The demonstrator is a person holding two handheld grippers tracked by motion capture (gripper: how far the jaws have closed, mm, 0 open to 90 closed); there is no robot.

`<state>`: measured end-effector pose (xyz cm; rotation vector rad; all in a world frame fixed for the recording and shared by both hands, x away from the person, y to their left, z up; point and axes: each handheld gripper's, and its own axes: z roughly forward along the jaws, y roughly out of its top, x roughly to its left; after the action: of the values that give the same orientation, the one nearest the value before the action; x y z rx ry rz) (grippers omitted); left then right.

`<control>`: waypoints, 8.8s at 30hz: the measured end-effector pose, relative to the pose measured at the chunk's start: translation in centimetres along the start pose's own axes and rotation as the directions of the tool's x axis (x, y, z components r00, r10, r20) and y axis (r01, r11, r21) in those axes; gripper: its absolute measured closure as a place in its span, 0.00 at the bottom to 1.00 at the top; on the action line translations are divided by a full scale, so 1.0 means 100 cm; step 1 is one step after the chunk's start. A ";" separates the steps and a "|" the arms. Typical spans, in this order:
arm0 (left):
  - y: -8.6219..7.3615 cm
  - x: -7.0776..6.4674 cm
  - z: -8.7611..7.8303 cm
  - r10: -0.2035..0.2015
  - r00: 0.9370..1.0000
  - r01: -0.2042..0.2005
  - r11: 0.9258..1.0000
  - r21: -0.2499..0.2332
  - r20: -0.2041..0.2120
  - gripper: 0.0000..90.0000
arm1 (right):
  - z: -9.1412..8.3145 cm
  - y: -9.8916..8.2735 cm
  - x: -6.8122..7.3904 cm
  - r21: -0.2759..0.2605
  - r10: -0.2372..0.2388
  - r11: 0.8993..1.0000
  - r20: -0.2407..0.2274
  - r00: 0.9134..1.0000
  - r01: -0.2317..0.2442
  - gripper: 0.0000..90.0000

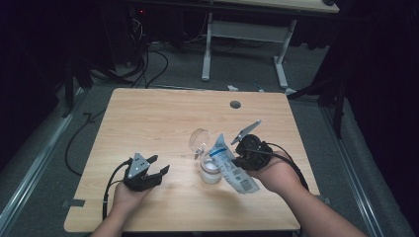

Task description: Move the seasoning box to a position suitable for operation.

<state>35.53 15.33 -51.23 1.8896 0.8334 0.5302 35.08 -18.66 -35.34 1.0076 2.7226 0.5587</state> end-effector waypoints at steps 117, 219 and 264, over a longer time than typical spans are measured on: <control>-0.010 0.011 -0.004 -0.015 1.000 0.014 0.999 0.032 0.021 0.46 | 0.032 -0.146 -0.061 -0.549 0.377 0.799 0.138 0.916 -0.246 1.00; -0.009 0.013 -0.015 -0.038 0.999 0.038 0.999 -0.020 -0.013 0.47 | 0.056 -0.202 -0.037 -0.695 0.551 0.673 0.241 0.799 -0.255 0.50; 0.002 -0.003 -0.004 -0.063 0.998 0.062 0.998 0.017 0.019 0.45 | 0.091 -0.148 0.007 -0.591 0.321 0.793 0.196 0.927 -0.149 0.72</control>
<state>35.11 15.28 -50.89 1.8743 0.8837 0.4672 28.58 -25.98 -49.67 1.1505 1.9847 1.0914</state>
